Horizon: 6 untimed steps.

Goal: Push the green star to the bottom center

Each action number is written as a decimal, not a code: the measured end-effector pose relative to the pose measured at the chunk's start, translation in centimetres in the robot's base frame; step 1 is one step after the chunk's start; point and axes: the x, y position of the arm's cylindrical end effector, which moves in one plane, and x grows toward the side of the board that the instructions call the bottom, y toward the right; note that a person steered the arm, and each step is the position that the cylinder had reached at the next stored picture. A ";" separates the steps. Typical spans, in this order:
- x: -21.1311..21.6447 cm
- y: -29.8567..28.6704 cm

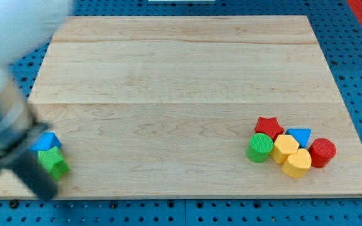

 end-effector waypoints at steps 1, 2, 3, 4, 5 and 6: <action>-0.9 -7.0; -4.7 -2.4; -3.8 6.0; -3.8 11.5; -3.8 17.8; -0.8 11.8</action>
